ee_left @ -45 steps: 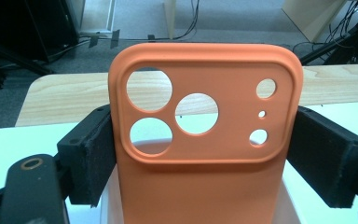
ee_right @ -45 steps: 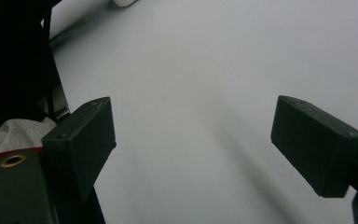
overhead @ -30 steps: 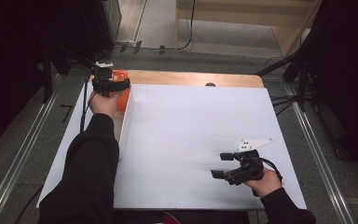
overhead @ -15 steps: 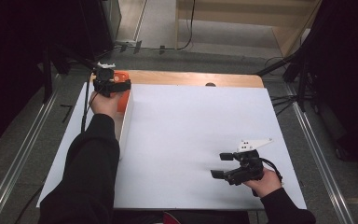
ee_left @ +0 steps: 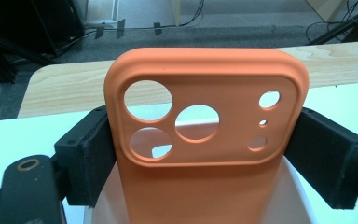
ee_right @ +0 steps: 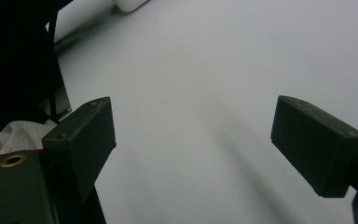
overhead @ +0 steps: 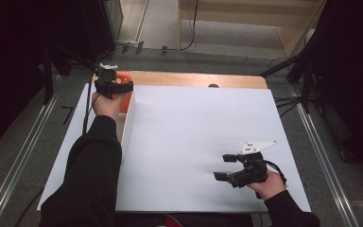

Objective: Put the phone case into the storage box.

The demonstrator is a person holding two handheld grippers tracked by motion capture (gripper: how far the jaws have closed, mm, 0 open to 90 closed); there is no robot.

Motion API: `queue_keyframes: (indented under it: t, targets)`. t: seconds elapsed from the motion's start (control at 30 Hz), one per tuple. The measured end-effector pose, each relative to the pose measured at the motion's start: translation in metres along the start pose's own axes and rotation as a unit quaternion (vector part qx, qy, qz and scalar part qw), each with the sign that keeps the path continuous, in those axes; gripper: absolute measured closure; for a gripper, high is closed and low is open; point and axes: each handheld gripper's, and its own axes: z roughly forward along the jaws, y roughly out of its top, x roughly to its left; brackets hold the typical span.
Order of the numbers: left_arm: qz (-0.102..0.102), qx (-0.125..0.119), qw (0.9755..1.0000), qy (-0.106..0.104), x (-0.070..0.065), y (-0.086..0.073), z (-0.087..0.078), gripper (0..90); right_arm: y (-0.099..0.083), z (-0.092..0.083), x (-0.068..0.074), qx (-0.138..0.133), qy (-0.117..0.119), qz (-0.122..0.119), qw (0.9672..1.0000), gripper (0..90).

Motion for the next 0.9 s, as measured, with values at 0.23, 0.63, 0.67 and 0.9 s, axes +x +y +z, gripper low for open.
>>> queue_keyframes:
  t: [0.23,0.63,0.67,0.9]
  targets:
    - [-0.009,0.003,0.9999,-0.006,0.002,0.001,0.000,6.4,0.000,0.000,0.000,0.001,0.002,-0.001,1.0000,12.7]
    - [-0.018,-0.005,0.9997,-0.013,0.006,0.007,-0.013,6.4,0.000,0.001,0.000,0.004,0.001,-0.001,1.0000,12.7]
    - [-0.019,-0.007,0.9996,-0.018,0.006,0.007,-0.015,6.4,0.000,0.001,0.000,0.004,0.000,-0.001,1.0000,12.7]
    - [-0.019,0.005,0.9994,-0.029,0.005,0.011,-0.025,6.5,0.000,0.001,0.000,0.004,0.000,-0.001,1.0000,12.7]
